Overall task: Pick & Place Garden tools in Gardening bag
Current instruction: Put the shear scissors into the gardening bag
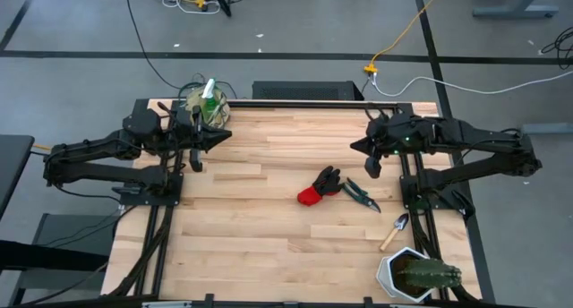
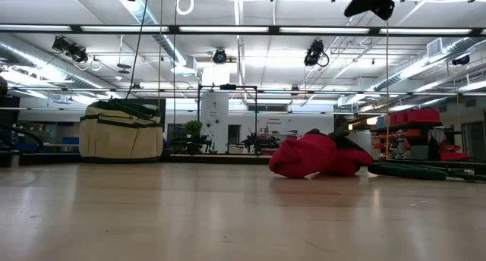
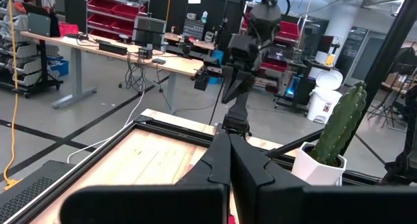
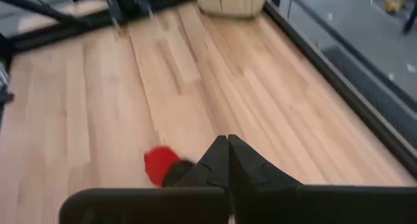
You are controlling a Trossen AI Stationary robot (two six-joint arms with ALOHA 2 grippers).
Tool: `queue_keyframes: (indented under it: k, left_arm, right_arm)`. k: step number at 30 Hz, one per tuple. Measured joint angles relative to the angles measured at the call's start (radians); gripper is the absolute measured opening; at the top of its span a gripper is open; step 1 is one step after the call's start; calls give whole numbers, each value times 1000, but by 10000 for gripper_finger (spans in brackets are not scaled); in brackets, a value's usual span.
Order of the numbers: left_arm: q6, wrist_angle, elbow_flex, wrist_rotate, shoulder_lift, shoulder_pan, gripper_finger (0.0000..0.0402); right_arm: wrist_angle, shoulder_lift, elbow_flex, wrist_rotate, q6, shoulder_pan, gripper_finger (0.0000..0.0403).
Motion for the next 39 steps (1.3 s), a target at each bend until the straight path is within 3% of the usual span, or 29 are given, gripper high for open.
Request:
queue_keyframes:
  k: [13, 25, 32, 39]
  left_arm:
    - [0, 0, 0, 0, 0, 0, 4]
    - [4, 0, 0, 0, 0, 0, 5]
    - [4, 0, 0, 0, 0, 0, 5]
    - [4, -3, 0, 0, 0, 0, 5]
  right_arm:
    - [-173, 1, 0, -4, 83, 0, 0]
    - [-192, 2, -134, -168, 109, 0, 0]
    - [-137, 3, -256, -213, 151, 0, 0]
    - [30, 3, -395, -243, 178, 0, 0]
